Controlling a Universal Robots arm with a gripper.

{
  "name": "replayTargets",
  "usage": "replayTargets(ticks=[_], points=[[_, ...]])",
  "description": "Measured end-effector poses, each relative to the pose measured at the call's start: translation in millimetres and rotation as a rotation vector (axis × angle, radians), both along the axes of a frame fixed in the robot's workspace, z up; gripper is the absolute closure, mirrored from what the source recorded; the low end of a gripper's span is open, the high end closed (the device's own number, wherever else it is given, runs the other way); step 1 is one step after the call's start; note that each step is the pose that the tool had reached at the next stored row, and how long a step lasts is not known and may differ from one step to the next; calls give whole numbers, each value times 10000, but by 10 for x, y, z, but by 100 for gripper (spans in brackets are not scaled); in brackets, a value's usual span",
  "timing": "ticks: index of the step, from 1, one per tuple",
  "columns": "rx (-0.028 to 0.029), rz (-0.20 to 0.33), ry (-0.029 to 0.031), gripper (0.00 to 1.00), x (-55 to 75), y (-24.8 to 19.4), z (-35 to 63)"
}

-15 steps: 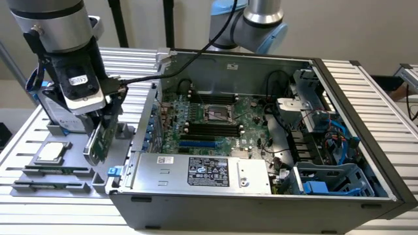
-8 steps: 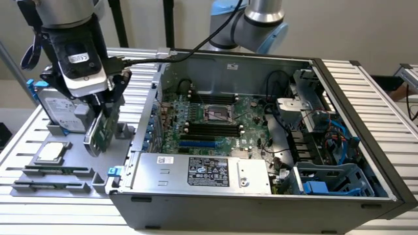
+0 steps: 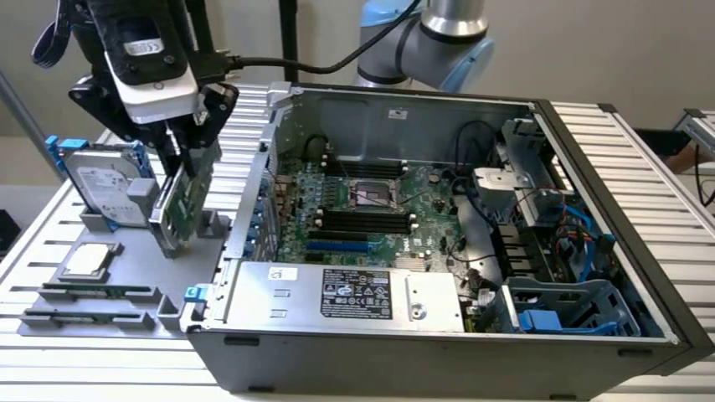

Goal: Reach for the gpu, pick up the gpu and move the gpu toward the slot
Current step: 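Pick up the gpu and move the gpu toward the slot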

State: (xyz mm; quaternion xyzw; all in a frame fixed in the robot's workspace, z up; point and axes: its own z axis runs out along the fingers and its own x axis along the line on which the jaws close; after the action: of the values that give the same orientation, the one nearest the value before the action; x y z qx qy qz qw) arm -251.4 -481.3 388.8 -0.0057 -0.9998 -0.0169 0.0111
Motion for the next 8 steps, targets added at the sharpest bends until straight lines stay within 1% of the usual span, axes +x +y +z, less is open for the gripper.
replayTargets(ticks=[4, 8], points=[[19, 6, 19, 74, 169, -10, 183], [29, 6, 67, 74, 351, -17, 351]])
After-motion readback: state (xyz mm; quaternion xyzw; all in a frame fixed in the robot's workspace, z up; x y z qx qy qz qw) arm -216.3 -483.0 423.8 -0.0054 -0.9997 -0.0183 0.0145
